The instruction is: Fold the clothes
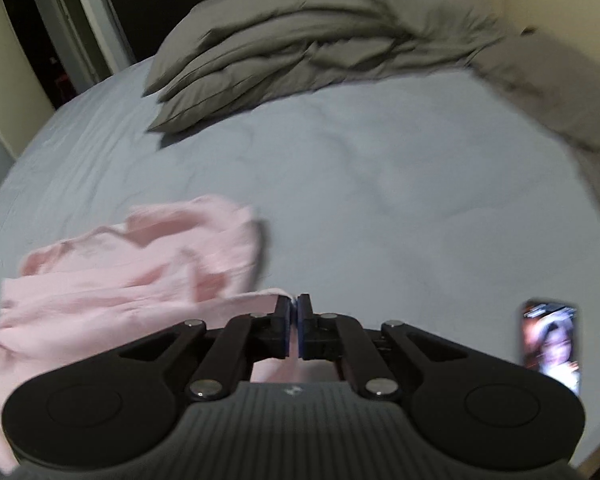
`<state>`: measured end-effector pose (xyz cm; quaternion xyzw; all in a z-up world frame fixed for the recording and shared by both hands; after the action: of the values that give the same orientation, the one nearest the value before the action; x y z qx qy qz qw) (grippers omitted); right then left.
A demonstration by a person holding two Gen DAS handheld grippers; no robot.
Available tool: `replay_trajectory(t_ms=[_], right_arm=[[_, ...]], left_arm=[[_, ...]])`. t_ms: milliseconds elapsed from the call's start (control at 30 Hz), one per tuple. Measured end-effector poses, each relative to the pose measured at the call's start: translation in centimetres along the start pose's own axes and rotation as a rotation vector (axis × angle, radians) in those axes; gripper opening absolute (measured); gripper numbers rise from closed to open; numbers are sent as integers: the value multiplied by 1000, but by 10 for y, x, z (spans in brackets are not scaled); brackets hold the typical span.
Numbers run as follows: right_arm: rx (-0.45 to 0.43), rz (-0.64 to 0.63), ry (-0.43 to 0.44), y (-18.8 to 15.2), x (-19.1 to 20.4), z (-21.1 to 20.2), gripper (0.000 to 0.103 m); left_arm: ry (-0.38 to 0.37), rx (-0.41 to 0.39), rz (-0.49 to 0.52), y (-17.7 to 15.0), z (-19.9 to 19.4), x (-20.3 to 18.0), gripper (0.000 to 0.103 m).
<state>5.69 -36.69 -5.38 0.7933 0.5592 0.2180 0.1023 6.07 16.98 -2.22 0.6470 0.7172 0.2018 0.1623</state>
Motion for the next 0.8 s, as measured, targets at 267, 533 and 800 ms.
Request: replay_trajectory(t_ms=[267,533,800], right_arm=[[-44,-19,-65,-11,-30,-16,4],[26,-73,-78,-14,-21,9,6],[63,-78,-54,-18,-18,11,11]], left_arm=[[111,-3,224,-20,-3,-16,3],[-15,52,137,-25,8,-6,6],[-121,102,17,-30,15,9,43]])
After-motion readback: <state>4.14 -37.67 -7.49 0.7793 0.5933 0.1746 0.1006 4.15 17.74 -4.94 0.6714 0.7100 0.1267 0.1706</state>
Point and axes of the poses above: each gripper's, at about its wrist camera, not at the fingertips, and z roughly the way its jaws point, x to its left, y to its top, the point moved 2 cm from there along z, roughly the way its jaws point, and after that the axes turned 10 degrees about x, right-handed, at the moved point
